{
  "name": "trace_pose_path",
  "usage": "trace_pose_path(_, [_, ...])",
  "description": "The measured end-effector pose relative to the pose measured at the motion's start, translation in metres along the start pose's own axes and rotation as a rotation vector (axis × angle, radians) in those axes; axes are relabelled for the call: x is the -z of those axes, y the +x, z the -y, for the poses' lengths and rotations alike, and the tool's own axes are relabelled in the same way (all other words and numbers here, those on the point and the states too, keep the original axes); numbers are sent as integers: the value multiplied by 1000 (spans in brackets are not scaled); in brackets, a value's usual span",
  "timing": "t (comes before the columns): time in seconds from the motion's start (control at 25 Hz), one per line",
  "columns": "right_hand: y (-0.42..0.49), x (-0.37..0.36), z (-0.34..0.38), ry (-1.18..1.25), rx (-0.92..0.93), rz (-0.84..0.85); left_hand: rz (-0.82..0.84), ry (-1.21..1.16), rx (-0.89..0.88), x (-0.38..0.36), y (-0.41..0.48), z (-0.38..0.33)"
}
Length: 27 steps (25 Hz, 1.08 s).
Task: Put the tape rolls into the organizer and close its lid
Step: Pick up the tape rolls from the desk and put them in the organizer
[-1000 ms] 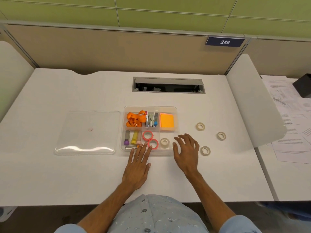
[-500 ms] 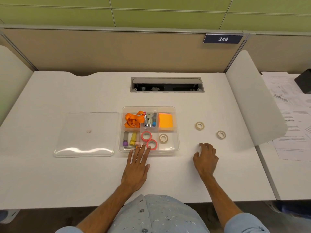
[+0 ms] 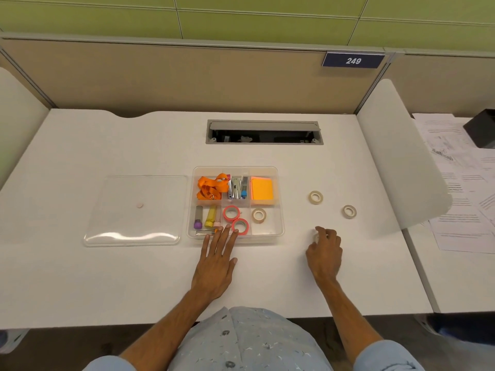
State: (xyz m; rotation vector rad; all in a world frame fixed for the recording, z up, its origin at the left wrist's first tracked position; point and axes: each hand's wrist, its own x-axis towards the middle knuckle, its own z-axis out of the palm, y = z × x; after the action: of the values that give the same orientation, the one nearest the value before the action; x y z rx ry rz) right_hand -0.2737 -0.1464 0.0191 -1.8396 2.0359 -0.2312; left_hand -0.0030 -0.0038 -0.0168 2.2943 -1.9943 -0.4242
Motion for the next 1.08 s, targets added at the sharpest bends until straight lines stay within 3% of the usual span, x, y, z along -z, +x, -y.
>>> trace_pose_path(0.16, [-7,-1,11,116,80,6,-13,-25,-5,0,-2,-2])
trace_pose_path(0.32, [-5,3,38,200,332,-17,7,-27,13,2,-1,-2])
trace_pose_path(0.6, [-3,-3,60,13,585,105,37,-24,24,0,-2,-4])
trace_pose_path(0.8, [-3,-9,62,-52,617,130,17,-31,35,0,-1,-3])
trace_pose_path(1.08, [17,3,49,61,518,50,-8,-7,40,-4,0,-3])
